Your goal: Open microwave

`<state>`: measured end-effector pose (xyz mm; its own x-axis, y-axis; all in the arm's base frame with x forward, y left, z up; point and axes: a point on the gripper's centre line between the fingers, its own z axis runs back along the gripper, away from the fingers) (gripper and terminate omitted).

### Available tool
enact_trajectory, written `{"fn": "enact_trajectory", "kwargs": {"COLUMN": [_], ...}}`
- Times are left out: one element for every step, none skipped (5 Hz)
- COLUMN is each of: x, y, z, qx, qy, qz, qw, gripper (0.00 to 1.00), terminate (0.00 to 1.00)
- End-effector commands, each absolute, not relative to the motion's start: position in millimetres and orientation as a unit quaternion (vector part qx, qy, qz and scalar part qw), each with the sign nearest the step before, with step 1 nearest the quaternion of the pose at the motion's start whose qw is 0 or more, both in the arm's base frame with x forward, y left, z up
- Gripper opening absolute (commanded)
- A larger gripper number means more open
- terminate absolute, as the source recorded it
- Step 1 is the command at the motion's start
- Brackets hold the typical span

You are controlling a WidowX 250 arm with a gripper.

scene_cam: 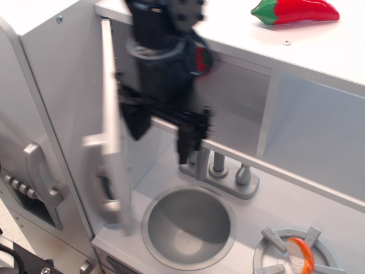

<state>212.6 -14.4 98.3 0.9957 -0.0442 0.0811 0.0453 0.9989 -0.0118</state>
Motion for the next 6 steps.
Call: {"fn": "enact_trajectory", "kwargs": {"x": [187.1, 190.1, 193.4, 193.0, 193.0, 193.0], "y": [29.0, 8.0, -8.7, -12.0, -12.0, -12.0], "z": [118.4, 130.6, 157.8, 178.1, 178.1, 178.1], "qx": [-0.002, -0.028, -0.059, -0.069, -0.069, -0.069], "qy": [-0.045, -0.04, -0.046, -0.042, -0.042, -0.042], "qz": [-0.059, -0.071, -0.07, -0.085, -0.085, -0.085], "qw": [0.997, 0.996, 0.995, 0.993, 0.993, 0.993], "gripper": [1.0, 1.0, 1.0, 1.0, 1.0, 1.0], "terminate": [0.0, 0.0, 0.0, 0.0, 0.0, 1.0]}}
